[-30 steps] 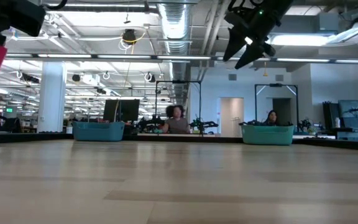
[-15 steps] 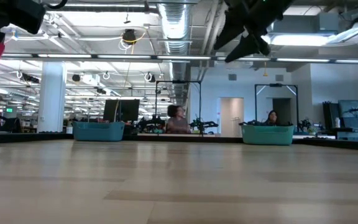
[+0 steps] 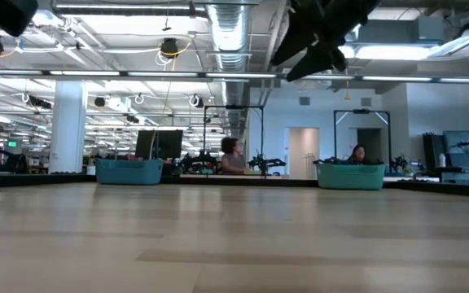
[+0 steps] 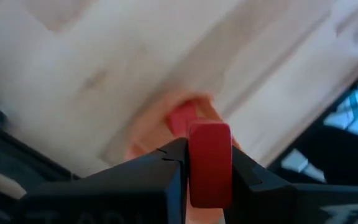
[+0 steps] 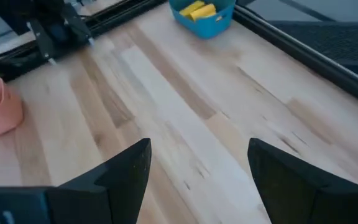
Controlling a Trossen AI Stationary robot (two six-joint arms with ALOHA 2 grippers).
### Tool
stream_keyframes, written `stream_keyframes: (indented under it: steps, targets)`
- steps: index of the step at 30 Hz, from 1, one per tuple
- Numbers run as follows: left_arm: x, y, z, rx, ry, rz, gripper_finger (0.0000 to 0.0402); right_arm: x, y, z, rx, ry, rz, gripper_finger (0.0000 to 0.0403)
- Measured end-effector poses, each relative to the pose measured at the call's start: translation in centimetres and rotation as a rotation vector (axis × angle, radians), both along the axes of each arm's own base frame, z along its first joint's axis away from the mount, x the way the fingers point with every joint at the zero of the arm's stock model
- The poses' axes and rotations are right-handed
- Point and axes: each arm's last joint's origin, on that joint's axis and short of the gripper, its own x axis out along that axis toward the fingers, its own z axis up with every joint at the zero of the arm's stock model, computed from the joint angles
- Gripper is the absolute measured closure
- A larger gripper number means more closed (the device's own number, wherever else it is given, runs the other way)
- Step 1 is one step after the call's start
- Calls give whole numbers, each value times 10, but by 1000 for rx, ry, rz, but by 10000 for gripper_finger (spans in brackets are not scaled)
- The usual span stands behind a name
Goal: Sort & place blocks by color
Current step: Put the red block into the orange bin
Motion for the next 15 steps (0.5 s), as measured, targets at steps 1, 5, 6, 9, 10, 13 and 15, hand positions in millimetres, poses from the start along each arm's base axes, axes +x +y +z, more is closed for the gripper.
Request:
stream_keyframes:
  steps: [1, 5, 6, 9, 10, 13, 15]
  targets:
    - [0, -5, -1, -15, 10, -13, 369, -2, 0, 1, -3, 8, 0, 113]
    - [3, -30, -11, -90, 99, -16, 369, -15, -6, 10, -28, 25, -6, 113]
    - [5, -36, -14, -105, 122, -16, 369, -20, -7, 14, -32, 23, -9, 113]
    - [9, -50, -24, -115, 195, -18, 357, -36, -11, 26, -49, 13, -37, 113]
    - [10, -53, -27, -120, 218, -16, 349, -41, -11, 28, -62, 23, -57, 113]
    - [12, -57, -31, -130, 258, -1, 321, -57, -10, 34, -91, 54, -88, 113]
    - [15, -57, -31, -143, 243, 35, 300, -66, -9, 36, -94, 73, -83, 113]
